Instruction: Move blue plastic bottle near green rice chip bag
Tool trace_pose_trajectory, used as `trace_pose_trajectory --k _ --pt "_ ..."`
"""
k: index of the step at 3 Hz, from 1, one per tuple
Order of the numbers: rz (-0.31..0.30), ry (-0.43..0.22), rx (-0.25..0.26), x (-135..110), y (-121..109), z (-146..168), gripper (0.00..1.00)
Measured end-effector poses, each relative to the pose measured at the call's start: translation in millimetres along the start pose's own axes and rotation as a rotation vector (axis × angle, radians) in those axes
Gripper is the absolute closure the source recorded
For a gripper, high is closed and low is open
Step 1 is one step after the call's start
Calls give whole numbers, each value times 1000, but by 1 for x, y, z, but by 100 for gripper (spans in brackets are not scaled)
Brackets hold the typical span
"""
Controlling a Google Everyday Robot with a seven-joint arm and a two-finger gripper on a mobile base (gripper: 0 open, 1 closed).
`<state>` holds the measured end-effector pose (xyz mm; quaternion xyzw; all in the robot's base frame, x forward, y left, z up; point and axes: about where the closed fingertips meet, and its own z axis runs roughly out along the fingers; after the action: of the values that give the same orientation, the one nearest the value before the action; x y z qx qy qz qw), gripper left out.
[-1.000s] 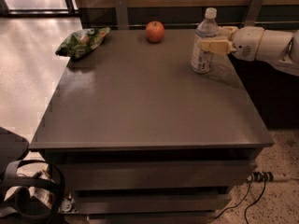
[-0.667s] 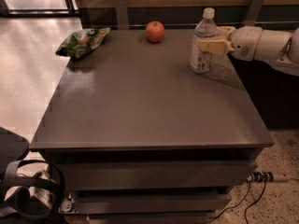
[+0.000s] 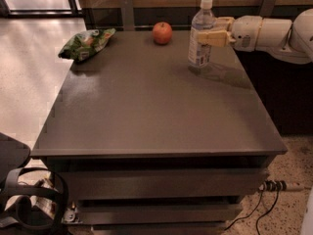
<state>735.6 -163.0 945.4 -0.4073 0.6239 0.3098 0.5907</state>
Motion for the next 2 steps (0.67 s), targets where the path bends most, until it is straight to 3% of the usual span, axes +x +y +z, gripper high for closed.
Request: trace_pose_trajectory --k 1,2 --pt "6 -28 -68 -39 14 37 100" --pt "12 -35 -100 -71 32 62 100"
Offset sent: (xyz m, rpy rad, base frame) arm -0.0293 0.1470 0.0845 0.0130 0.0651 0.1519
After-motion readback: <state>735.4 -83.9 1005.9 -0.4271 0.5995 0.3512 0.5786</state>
